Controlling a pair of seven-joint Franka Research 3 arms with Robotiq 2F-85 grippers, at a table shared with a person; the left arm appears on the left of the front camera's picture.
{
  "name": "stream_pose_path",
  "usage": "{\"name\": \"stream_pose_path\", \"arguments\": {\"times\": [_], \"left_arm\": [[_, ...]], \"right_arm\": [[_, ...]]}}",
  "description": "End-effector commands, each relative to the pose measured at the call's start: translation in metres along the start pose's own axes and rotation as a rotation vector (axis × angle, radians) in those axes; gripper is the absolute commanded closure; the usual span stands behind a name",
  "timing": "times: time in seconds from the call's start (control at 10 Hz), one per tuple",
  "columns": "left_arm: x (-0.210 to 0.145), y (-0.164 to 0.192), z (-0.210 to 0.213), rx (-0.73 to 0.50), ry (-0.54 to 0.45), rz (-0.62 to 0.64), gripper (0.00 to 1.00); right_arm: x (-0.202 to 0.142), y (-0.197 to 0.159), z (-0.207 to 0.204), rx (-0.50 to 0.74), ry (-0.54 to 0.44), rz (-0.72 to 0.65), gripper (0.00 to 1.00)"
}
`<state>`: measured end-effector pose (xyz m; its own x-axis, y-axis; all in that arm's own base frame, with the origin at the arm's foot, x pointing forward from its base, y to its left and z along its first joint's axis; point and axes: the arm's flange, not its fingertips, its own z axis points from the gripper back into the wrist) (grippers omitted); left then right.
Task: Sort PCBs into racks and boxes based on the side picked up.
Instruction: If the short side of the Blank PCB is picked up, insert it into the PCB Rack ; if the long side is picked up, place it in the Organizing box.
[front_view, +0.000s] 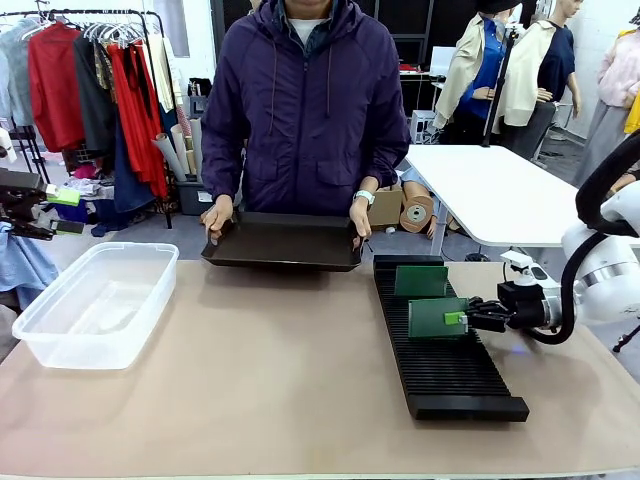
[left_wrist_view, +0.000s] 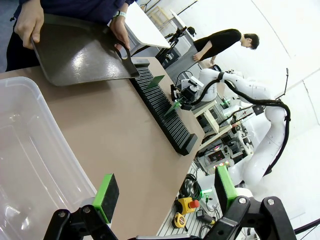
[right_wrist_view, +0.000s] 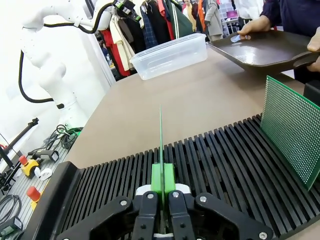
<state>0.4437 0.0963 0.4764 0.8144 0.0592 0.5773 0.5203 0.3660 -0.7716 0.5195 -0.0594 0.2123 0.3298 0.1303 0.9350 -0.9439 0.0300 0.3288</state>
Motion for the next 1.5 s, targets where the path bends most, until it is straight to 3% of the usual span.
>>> {"name": "stream_pose_path", "arguments": {"times": [0.0, 0.5, 1.4], "left_arm": [[0.001, -0.002, 0.001, -0.001, -0.003, -0.004, 0.0], [0.001, -0.002, 0.001, -0.001, -0.003, -0.004, 0.0], [0.001, -0.002, 0.001, -0.001, -0.003, -0.004, 0.0]], "right_arm": [[0.007, -0.008, -0.005, -0.027, 0.0, -0.025, 1.0], [0.001, -0.007, -0.006, -0.026, 0.02, -0.026, 1.0], [-0.024, 0.002, -0.001, -0.041, -0.032, -0.005, 1.0]]}}
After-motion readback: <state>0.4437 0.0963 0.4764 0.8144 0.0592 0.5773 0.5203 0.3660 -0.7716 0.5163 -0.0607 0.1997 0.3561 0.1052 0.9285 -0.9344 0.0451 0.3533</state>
